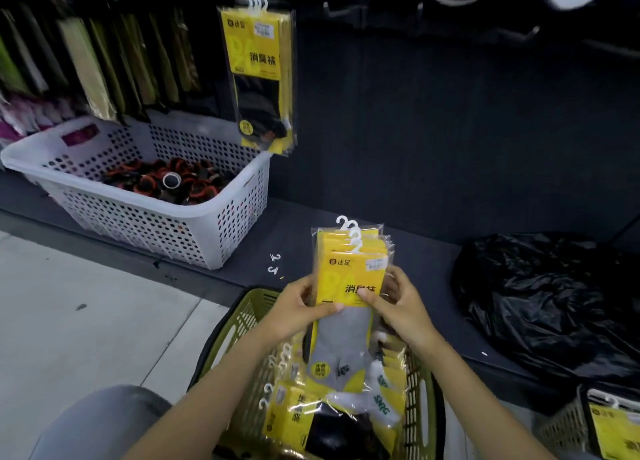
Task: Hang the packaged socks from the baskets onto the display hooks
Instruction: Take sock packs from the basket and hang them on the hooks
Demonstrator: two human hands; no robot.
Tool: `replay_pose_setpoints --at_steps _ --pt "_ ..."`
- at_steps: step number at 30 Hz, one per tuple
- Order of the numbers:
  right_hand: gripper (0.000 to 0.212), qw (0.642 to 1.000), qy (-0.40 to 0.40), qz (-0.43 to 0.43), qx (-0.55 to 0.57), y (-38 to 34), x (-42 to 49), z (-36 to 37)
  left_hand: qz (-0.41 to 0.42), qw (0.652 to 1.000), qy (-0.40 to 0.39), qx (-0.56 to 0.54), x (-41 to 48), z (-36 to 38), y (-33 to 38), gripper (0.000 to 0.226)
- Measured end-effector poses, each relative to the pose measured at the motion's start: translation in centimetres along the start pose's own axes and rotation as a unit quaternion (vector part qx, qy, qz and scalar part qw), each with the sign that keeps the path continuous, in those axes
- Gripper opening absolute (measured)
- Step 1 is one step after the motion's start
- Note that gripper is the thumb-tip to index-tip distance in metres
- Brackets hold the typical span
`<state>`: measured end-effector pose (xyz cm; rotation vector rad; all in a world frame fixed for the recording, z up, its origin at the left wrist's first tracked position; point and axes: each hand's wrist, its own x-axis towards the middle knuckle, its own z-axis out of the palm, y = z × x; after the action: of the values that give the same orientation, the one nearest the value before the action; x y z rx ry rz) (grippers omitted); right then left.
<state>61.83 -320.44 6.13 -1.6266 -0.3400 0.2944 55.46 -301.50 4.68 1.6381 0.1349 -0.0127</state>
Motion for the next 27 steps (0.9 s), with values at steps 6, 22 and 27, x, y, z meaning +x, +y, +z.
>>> replay_pose_setpoints --at_steps 6,22,27 --pt "0.04 0.987 0.106 -0.12 -0.009 -8.0 4.1 2.5 0.079 0.994 0.02 -0.072 2.9 -2.9 8.2 0.061" --pt "0.013 0.982 0.034 -0.12 0.139 -18.3 13.7 13.4 0.197 0.937 0.286 0.038 4.7 -18.5 15.7 0.05" --pt "0.008 0.982 0.052 -0.134 0.12 -20.9 17.6 15.5 0.197 0.892 0.4 0.071 4.0 -22.8 15.1 0.055"
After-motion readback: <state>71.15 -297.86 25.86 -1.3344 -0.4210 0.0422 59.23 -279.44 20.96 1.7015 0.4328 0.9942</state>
